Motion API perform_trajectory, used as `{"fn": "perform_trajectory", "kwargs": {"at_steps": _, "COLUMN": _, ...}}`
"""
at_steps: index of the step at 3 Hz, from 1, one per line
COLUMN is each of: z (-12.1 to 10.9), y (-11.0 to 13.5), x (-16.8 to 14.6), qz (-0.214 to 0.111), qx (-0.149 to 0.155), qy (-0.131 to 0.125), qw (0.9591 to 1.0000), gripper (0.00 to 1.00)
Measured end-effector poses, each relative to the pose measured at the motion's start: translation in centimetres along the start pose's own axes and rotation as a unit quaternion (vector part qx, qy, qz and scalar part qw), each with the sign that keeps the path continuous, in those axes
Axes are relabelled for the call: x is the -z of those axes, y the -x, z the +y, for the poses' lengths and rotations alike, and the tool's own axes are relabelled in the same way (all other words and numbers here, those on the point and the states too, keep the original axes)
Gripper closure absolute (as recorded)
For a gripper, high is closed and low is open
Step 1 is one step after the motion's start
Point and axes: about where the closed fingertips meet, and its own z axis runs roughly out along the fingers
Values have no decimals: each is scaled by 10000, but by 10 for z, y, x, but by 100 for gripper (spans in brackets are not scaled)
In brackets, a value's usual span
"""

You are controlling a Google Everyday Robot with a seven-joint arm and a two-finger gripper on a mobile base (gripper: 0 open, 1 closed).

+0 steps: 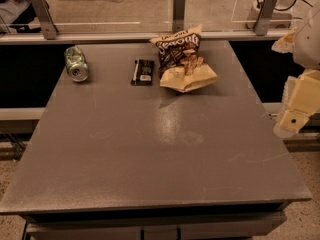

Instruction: Pick brown chip bag

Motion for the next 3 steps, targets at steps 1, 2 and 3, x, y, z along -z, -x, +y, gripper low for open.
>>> {"fn": "perform_trajectory", "kwargs": {"at_steps": 1, "z": 0, "y": 0, "x": 0, "qz": -1, "qx": 0, "qy": -1, "qw": 10000, "gripper": 0}}
{"fn": "perform_trajectory", "kwargs": {"at_steps": 2, "z": -3, "y": 0, "x": 2, "qz": -178, "qx": -137, "qy": -6, "qw": 9997, "gripper": 0}}
{"fn": "perform_trajectory", "kwargs": {"at_steps": 3, "z": -33, "y": 14, "x": -1, "qz": -655, "qx": -306, "qy": -229, "qw": 9971, "gripper": 0}}
